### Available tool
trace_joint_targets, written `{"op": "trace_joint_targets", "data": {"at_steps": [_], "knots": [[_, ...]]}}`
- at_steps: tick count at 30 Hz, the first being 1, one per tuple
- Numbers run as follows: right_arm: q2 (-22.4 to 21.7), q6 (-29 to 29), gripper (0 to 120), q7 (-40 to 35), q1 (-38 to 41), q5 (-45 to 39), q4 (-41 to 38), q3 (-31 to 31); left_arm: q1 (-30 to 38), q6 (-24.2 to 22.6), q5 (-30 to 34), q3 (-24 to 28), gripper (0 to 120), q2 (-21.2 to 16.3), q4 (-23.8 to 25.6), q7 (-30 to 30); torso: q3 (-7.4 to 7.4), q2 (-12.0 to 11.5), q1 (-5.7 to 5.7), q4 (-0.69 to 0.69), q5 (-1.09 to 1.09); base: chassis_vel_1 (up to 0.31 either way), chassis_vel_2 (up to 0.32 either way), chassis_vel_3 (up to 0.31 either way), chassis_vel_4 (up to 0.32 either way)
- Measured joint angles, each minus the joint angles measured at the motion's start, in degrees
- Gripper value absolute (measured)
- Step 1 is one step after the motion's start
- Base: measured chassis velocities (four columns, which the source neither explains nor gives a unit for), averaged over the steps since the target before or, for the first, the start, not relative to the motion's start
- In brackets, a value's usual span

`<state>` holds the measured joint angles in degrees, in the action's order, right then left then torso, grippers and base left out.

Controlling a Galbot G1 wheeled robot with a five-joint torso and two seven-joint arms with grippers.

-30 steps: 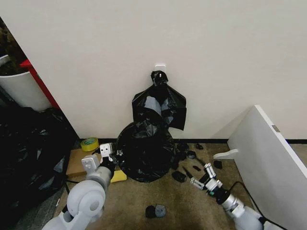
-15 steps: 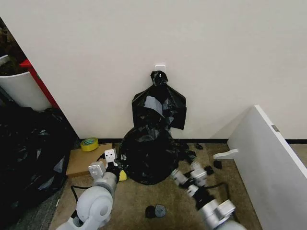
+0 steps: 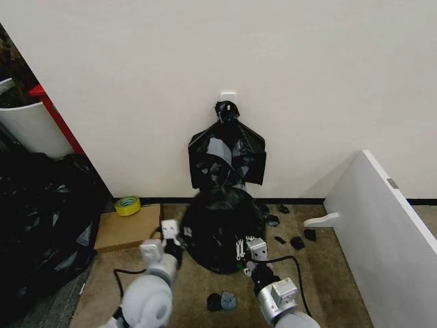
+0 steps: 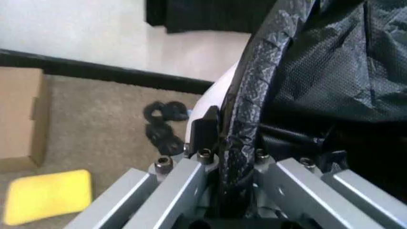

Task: Place the garbage bag over the trash bin.

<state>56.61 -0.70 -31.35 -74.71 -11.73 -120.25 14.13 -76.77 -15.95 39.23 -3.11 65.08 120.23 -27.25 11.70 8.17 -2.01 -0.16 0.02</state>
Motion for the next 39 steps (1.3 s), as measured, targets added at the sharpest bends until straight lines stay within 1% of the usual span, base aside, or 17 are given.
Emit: {"op": "trace_joint_targets", "data": {"at_steps": [2,4,6,10,14,15,19,21,25,29,33,39], "knots": [[0.8,-0.9,0,-0.1,0.6,2.3,1.4,0.5,0.2,0.4,-0.5,0.9,0,0.3,-0.6,0.2,0.0,0.0,0.0,0.01,0.01,0.0,0.0,0.0,0.0],[1.2,-3.1,0,-1.2,1.5,3.5,2.5,1.2,0.2,0.8,-1.0,1.3,0,0.5,-1.1,0.4,0.0,0.0,0.0,0.02,0.01,0.0,0.0,0.0,0.0],[1.2,-5.4,0,-2.5,2.4,3.4,3.0,1.9,0.2,1.3,-1.4,1.4,0,0.5,-1.3,0.8,0.0,0.0,0.0,0.01,0.01,0.0,0.0,0.0,0.0],[1.2,-7.1,0,-3.5,4.0,2.1,3.8,2.4,0.1,2.0,-2.0,1.5,0,0.2,-1.4,1.3,0.0,0.0,0.0,0.01,0.01,0.0,0.0,0.0,0.0],[1.7,-10.3,0,-5.4,8.0,-1.1,5.0,3.4,-0.3,2.8,-3.4,1.9,0,0.1,-1.4,1.9,0.0,0.0,0.0,0.01,0.01,0.0,0.0,0.0,0.0],[1.7,-10.3,0,-5.4,8.0,-1.1,5.0,3.4,-0.3,2.8,-3.4,1.9,0,0.1,-1.4,1.9,0.0,0.0,0.0,0.01,0.01,0.0,0.0,0.0,0.0],[1.8,-14.7,0,-8.2,12.3,-6.3,6.1,5.2,-0.7,3.5,-4.6,2.4,0,-0.1,-1.2,2.3,0.0,0.0,0.0,0.02,0.01,0.0,0.0,0.0,0.0],[1.8,-15.0,0,-8.4,12.7,-6.9,6.2,5.3,-0.7,3.5,-4.7,2.4,0,-0.2,-1.2,2.3,0.0,0.0,0.0,0.02,0.0,0.0,0.0,0.0,0.0],[1.5,-18.8,0,-10.7,16.8,-13.4,7.7,7.1,-1.0,4.9,-6.6,3.0,0,-0.9,-1.0,3.0,0.0,0.0,0.0,0.02,0.01,0.0,0.0,0.0,0.0],[1.5,-19.6,0,-11.2,18.7,-14.4,9.1,7.9,-1.3,5.8,-8.0,3.3,0,-1.2,-0.9,3.4,0.0,0.0,0.0,0.02,0.0,0.0,0.0,0.0,0.0],[2.1,-19.6,0,-10.9,21.1,-13.4,12.6,8.3,-2.0,7.4,-10.6,3.4,0,-1.6,-0.9,4.1,0.0,0.0,0.0,0.01,0.0,0.0,0.0,0.0,0.0],[2.8,-19.6,0,-10.8,23.4,-13.5,15.9,8.5,-2.6,9.4,-13.6,3.5,0,-2.0,-1.3,5.0,0.0,0.0,0.0,0.01,0.01,0.0,0.0,0.0,0.0]]}}
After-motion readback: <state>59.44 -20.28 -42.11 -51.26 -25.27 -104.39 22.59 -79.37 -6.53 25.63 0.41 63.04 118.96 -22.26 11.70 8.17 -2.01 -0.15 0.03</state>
